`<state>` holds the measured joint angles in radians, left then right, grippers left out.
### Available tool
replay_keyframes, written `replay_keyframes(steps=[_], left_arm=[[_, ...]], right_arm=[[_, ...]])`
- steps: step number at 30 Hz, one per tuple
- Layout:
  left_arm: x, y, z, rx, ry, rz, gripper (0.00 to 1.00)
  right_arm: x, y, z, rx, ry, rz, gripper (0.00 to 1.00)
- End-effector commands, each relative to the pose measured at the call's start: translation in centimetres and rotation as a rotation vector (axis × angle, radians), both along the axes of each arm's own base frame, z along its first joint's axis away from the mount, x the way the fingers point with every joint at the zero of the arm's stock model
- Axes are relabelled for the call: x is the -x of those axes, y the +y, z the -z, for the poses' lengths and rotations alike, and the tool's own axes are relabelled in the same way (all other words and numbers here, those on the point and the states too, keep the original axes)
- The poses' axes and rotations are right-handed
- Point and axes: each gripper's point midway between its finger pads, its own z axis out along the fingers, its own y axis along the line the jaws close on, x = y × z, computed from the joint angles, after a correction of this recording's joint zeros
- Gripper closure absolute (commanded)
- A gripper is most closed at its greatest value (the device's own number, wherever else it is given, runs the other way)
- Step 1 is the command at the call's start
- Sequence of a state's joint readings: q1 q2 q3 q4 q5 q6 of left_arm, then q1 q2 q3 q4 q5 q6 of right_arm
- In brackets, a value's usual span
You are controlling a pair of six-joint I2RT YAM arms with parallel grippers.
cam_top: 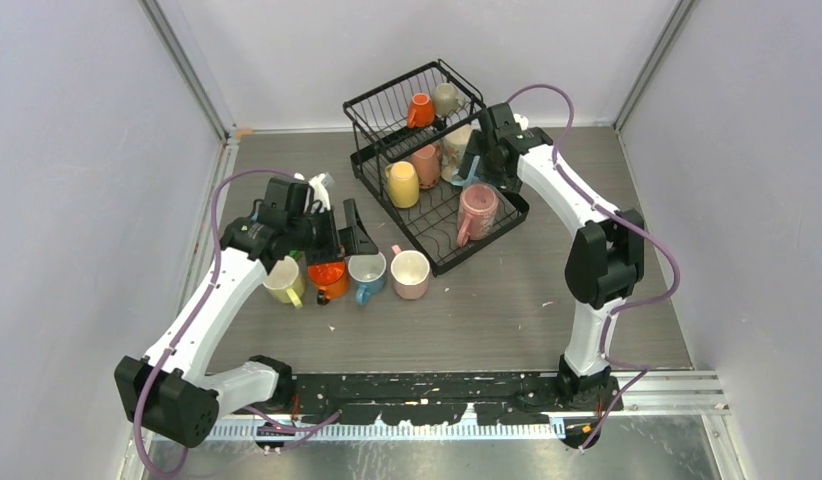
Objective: Unload the cups from the dish rack
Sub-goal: Unload the cup from the dish rack.
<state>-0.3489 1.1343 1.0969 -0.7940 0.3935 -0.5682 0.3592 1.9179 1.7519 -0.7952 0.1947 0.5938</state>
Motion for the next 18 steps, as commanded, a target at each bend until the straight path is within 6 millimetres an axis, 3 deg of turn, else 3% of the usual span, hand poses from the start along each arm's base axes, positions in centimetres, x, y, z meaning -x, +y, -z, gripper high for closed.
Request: replay_keyframes(steps=[1, 8, 15, 18], left_arm=[[-0.9, -0.6, -1.0, 0.025, -0.052, 0.01, 0.0], [-1.1, -0.6, -1.4, 0.027, -0.066, 0.011, 0.0], [-1.2, -0.8, -1.5, 0.031, -0.069, 0.014, 0.0], [-1.3, -0.8, -1.7, 0.034, -0.072, 0.014, 0.0]], right_arm=[[0.2, -2.4, -5.8, 0.079, -0.122, 0.066, 0.03], [3.2, -2.5, -8.6, 0.093, -0.176, 0.083, 0.01], [8.0, 1.3, -8.9, 0.037, -0.221, 0.045, 0.01], [9.3, 3.1, -8.0, 0.028, -0.216, 0.021, 0.02]])
